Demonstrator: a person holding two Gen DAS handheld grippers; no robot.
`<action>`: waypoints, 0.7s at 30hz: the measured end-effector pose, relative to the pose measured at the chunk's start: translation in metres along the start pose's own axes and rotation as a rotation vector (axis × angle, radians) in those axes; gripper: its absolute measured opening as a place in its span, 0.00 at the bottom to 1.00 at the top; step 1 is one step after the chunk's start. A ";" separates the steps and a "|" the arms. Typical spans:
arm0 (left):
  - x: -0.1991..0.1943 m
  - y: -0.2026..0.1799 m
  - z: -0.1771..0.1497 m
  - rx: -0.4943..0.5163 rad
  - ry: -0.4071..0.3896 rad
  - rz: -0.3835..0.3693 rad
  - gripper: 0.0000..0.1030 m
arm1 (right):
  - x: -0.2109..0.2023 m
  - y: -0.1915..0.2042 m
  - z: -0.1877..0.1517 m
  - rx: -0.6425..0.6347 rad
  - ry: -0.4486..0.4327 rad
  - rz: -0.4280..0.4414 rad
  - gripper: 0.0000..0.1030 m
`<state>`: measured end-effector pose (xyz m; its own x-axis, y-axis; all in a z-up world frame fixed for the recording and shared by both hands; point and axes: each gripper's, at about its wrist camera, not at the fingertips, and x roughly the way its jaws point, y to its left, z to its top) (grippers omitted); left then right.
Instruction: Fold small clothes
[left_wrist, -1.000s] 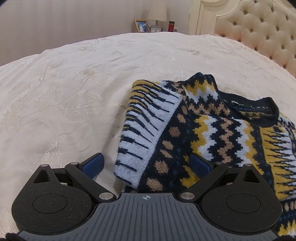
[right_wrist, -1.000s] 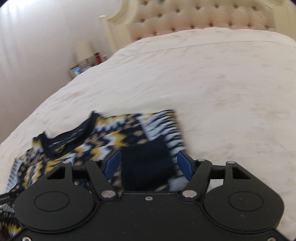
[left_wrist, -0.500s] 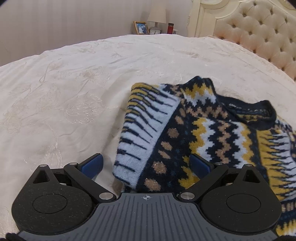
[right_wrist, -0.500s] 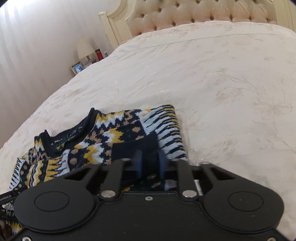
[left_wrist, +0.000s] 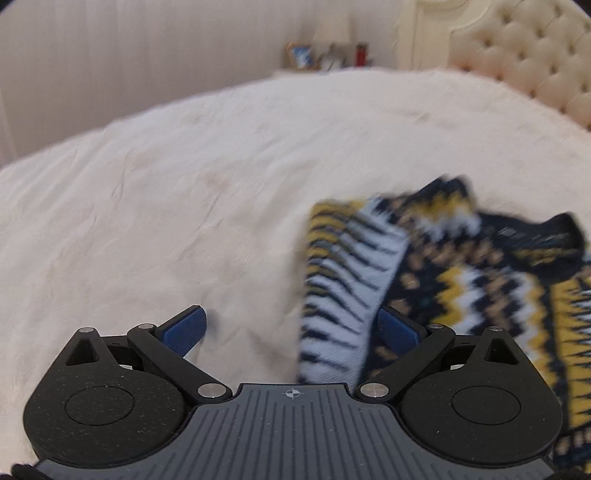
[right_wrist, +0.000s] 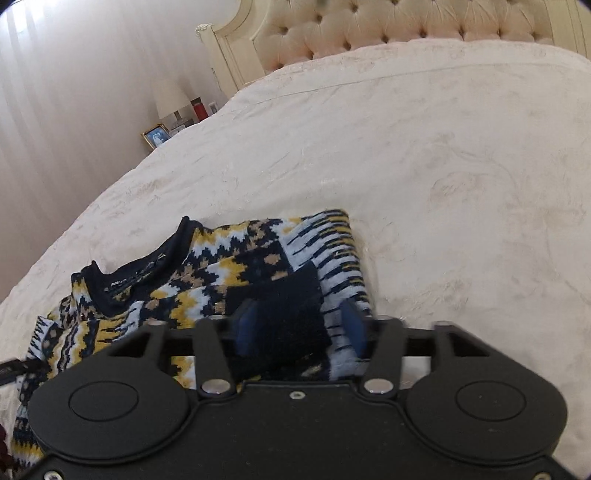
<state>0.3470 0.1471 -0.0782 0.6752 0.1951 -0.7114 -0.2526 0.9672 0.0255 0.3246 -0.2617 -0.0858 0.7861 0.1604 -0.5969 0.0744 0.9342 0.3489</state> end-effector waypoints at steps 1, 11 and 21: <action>0.004 0.004 -0.001 -0.028 0.016 -0.011 1.00 | 0.001 0.001 -0.001 -0.007 0.003 -0.004 0.58; -0.010 0.008 0.009 -0.056 -0.028 -0.030 0.98 | -0.021 0.001 0.003 -0.001 -0.110 0.054 0.13; 0.014 0.006 0.000 -0.029 -0.002 0.014 1.00 | 0.004 -0.012 -0.001 0.036 0.037 -0.042 0.16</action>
<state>0.3553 0.1559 -0.0879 0.6730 0.2089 -0.7095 -0.2822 0.9592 0.0148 0.3265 -0.2721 -0.0932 0.7585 0.1333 -0.6379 0.1295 0.9285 0.3480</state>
